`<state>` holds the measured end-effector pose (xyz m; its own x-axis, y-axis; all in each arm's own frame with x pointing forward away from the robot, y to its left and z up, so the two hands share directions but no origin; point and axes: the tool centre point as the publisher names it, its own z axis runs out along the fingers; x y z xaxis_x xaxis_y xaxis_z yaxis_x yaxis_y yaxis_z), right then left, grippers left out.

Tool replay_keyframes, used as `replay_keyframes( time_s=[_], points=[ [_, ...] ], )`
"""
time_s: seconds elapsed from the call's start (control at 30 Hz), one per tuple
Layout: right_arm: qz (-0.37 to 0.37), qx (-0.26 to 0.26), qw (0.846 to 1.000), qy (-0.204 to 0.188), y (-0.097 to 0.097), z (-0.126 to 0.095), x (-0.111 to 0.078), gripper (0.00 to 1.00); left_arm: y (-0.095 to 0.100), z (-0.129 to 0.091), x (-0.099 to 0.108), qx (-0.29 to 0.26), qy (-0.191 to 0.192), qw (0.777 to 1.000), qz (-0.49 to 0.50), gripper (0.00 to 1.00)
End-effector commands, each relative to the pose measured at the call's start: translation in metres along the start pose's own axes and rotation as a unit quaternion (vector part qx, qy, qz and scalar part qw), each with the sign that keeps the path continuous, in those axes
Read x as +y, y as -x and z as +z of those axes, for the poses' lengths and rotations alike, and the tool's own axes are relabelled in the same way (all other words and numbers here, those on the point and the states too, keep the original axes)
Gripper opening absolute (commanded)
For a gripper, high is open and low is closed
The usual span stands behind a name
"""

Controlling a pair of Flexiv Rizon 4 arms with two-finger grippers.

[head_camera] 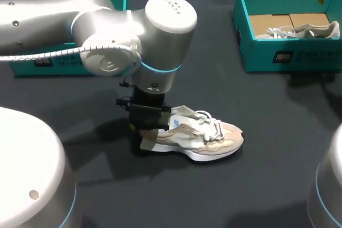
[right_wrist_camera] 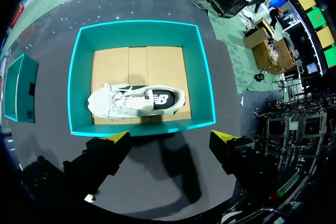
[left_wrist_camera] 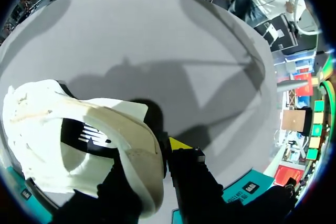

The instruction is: Take the shoe out of the shoebox, open the shoe tongue, remove and reinsert the insole, then place the shoe into the shoebox

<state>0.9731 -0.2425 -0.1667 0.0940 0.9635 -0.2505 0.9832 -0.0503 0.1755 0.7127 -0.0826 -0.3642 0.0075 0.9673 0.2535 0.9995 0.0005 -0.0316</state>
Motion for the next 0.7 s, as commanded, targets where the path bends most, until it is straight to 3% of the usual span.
replay_keyframes(
  time_s=[0.03,0.4,0.47,0.57,0.6,0.63,0.7],
  points=[
    [0.000,0.000,1.000,0.000,0.000,0.000,0.000,1.00,0.006,0.006,-0.001,0.002,0.007,1.000,0.001,0.00],
    [0.000,0.000,1.000,0.000,0.000,0.000,0.000,1.00,0.008,0.017,0.000,0.005,0.021,1.000,0.003,0.00],
    [0.000,0.000,1.000,0.000,0.000,0.000,0.000,1.00,0.008,0.018,0.001,0.004,0.022,1.000,0.003,0.25],
    [0.000,0.000,1.000,0.000,0.000,0.000,0.000,1.00,0.008,0.019,0.002,0.004,0.024,1.000,0.001,0.51],
    [0.000,0.000,1.000,0.000,0.000,0.000,0.000,1.00,0.007,0.018,0.002,0.003,0.024,1.000,0.001,0.80],
    [0.000,0.000,1.000,0.000,0.000,0.000,0.000,1.00,0.007,0.018,0.002,0.003,0.024,1.000,0.001,0.99],
    [0.000,0.000,1.000,0.000,0.000,0.000,0.000,1.00,0.006,0.016,0.003,0.000,0.025,1.000,-0.001,1.00]
  ],
)
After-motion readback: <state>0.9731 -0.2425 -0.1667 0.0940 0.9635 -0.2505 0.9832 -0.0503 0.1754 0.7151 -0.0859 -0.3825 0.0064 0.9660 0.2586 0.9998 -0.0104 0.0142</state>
